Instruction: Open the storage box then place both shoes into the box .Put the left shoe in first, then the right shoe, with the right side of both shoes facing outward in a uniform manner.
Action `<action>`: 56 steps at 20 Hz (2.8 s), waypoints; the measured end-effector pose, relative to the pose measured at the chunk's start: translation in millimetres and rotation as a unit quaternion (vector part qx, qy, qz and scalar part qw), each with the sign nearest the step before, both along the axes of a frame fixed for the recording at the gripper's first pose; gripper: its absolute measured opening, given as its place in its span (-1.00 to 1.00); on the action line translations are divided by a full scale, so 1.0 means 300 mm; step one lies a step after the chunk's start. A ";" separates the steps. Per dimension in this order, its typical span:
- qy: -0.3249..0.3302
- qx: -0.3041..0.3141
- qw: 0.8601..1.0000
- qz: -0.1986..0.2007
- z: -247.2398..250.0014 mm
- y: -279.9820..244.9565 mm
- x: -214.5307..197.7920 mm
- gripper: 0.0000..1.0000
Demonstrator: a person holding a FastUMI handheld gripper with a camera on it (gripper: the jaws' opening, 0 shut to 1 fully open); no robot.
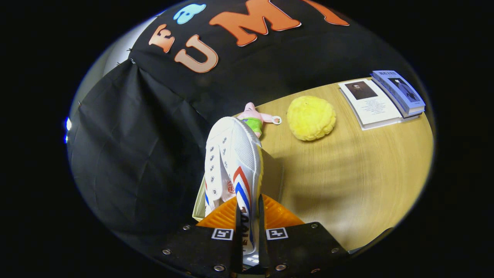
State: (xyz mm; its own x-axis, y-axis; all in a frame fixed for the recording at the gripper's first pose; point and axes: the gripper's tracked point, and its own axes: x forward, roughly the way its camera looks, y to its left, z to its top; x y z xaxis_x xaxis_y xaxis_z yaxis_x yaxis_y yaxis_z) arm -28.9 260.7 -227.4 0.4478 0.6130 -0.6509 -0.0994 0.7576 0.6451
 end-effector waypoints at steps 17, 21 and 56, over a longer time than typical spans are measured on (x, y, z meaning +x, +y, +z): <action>0.005 -0.074 0.993 0.087 -0.146 0.323 -0.007 -0.67; 0.011 -0.107 0.988 0.108 -0.196 0.338 -0.026 -0.67; -0.311 -0.169 0.935 -0.004 0.335 -0.188 0.223 0.74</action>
